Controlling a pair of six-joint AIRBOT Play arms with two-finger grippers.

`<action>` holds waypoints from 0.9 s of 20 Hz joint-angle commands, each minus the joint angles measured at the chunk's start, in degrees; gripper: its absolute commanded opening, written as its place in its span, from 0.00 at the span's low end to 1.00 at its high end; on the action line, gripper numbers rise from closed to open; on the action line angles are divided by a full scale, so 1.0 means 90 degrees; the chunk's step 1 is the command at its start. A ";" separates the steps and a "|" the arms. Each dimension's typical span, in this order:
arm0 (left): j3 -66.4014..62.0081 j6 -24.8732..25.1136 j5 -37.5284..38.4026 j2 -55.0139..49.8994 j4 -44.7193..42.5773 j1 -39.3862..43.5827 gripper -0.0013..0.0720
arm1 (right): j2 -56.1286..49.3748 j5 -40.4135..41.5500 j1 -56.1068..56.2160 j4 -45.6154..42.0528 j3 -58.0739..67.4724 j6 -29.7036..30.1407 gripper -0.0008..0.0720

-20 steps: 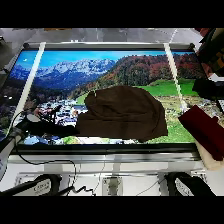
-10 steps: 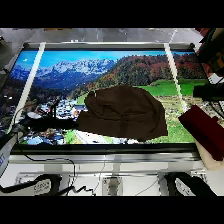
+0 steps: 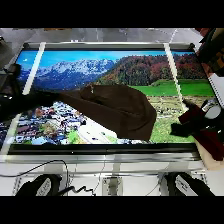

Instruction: Fold the clothes and pants, and hang the long-sleeved shirts on hangers.

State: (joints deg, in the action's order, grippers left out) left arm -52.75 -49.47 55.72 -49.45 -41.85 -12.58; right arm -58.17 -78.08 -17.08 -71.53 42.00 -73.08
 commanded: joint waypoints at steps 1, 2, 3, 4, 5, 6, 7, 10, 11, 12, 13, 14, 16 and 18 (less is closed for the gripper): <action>-0.0078 -0.0488 -0.0216 0.0865 -0.0648 -0.0153 0.04 | -0.0012 0.1207 -0.0119 0.2052 -0.1409 0.0243 0.50; -0.0066 -0.0508 -0.0134 0.0882 -0.0661 -0.0148 0.04 | -0.0027 0.1501 -0.0119 0.2499 -0.1634 0.0240 0.54; -0.0063 -0.0508 -0.0036 0.0852 -0.0663 -0.0148 0.04 | -0.0068 0.1649 -0.0095 0.2951 -0.1834 0.0250 0.54; -0.0044 -0.0510 -0.0017 0.0809 -0.0661 -0.0148 0.04 | -0.0151 0.1664 0.0010 0.3211 -0.1960 0.0316 0.54; -0.0027 -0.0512 -0.0017 0.0772 -0.0653 -0.0148 0.04 | -0.0255 0.1622 0.0182 0.3317 -0.2004 0.0442 0.54; -0.0019 -0.0573 -0.0019 0.0726 -0.0641 -0.0148 0.04 | -0.0386 0.1634 0.0437 0.3337 -0.2011 0.0442 0.54; -0.0019 -0.0709 -0.0022 0.0675 -0.0631 -0.0148 0.04 | -0.0529 0.1693 0.0702 0.3388 -0.2011 0.0442 0.54; -0.0019 -0.0925 -0.0019 0.0551 -0.0634 -0.0148 0.04 | -0.1042 0.2203 0.1566 0.3861 -0.2006 0.0440 0.54; -0.0019 -0.0935 -0.0019 0.0529 -0.0634 -0.0148 0.04 | -0.1207 0.2373 0.1797 0.3973 -0.2004 0.0437 0.54; -0.0019 -0.0935 -0.0019 0.0525 -0.0634 -0.0148 0.04 | -0.1379 0.2506 0.2006 0.4027 -0.1994 0.0420 0.54; -0.0019 -0.0935 -0.0019 0.0529 -0.0634 -0.0148 0.04 | -0.1518 0.2616 0.2144 0.4092 -0.1994 0.0420 0.52; -0.0019 -0.0935 -0.0022 0.0527 -0.0634 -0.0148 0.04 | -0.1622 0.2771 0.2249 0.4148 -0.1994 0.0423 0.51; -0.0019 -0.0935 -0.0022 0.0527 -0.0636 -0.0148 0.04 | -0.1673 0.3191 0.2382 0.4209 -0.1994 0.0427 0.34; -0.0019 -0.0935 -0.0027 0.0529 -0.0636 -0.0148 0.04 | -0.1671 0.3410 0.2392 0.4311 -0.1926 0.0682 0.06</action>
State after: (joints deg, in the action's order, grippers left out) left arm -52.95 -57.71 55.53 -44.64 -47.53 -13.85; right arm -72.14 -52.64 2.79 -34.24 24.25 -68.90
